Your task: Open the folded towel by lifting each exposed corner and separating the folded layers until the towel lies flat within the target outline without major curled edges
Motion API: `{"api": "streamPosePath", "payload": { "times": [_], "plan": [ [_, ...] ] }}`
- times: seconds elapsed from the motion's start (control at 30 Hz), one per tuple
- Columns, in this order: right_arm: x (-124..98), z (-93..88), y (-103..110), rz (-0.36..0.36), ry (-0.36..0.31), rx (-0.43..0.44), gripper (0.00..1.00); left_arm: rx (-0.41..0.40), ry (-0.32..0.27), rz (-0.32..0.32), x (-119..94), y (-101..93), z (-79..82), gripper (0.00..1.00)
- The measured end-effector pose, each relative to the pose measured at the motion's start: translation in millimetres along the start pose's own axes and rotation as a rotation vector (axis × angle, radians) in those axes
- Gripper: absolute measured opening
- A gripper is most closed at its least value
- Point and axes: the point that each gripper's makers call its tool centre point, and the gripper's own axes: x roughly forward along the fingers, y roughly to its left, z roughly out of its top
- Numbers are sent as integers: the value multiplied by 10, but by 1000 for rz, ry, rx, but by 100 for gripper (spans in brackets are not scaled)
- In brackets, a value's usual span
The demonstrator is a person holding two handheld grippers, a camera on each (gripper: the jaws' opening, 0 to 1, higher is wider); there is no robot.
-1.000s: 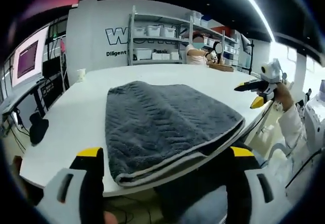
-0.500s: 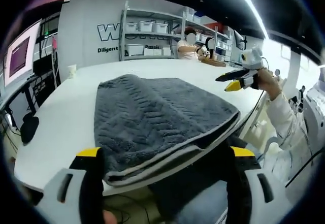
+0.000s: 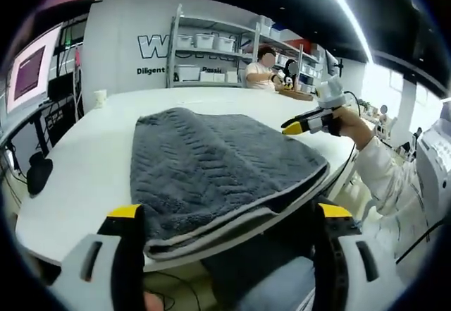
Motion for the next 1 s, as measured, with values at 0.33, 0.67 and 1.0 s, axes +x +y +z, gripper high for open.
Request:
{"api": "streamPosePath", "payload": {
  "times": [0.33, 0.67, 1.0],
  "plan": [
    [80, -29, 24, 33, -29, 33, 21, -16, -5, 1, 6, -1, 9, 96],
    [143, 1, 64, 81, -77, 36, 3, -9, 12, 1, 20, -30, -7, 96],
    [105, -12, 46, 90, -103, 74, 1, 0, 38, 18, 14, -5, -33, 96]
  ]
}}
